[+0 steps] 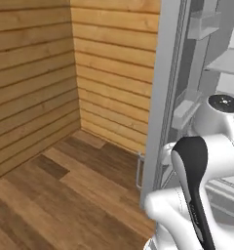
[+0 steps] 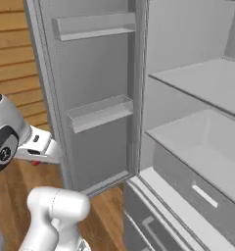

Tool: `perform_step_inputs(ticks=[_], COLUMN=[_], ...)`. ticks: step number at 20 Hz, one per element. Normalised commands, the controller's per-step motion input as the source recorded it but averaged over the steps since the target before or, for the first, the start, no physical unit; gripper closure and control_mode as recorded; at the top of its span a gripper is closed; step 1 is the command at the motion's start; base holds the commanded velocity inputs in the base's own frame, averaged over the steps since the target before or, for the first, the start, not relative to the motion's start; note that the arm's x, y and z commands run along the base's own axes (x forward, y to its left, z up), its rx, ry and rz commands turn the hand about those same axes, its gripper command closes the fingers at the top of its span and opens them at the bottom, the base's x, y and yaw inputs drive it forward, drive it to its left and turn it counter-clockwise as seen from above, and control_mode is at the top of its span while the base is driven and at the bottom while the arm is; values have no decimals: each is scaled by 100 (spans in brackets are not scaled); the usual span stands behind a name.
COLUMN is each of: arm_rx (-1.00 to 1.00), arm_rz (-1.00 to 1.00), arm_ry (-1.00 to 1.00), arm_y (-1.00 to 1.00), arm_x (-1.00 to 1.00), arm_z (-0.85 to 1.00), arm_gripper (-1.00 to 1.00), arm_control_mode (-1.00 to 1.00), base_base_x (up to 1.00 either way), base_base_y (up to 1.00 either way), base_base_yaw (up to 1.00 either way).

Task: Take the strawberry from the fridge and place it on top of the pancake, located on the dining counter.

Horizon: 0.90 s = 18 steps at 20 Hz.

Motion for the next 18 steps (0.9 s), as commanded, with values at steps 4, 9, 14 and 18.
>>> perform_step_inputs(ticks=[4, 9, 14, 18], arm_rx=[0, 0, 0, 0], arm_rz=[0, 0, 0, 0], arm_ry=[0, 0, 0, 0], arm_y=[0, 0, 0, 0], arm_x=[0, 0, 0, 0], arm_z=[0, 0, 0, 0], arm_gripper=[100, 100, 100, 100], arm_control_mode=[100, 100, 100, 100], base_base_x=[-75, -74, -51, -6], base_base_y=[42, 52, 55, 26], base_base_yaw=[78, 76, 69, 36])
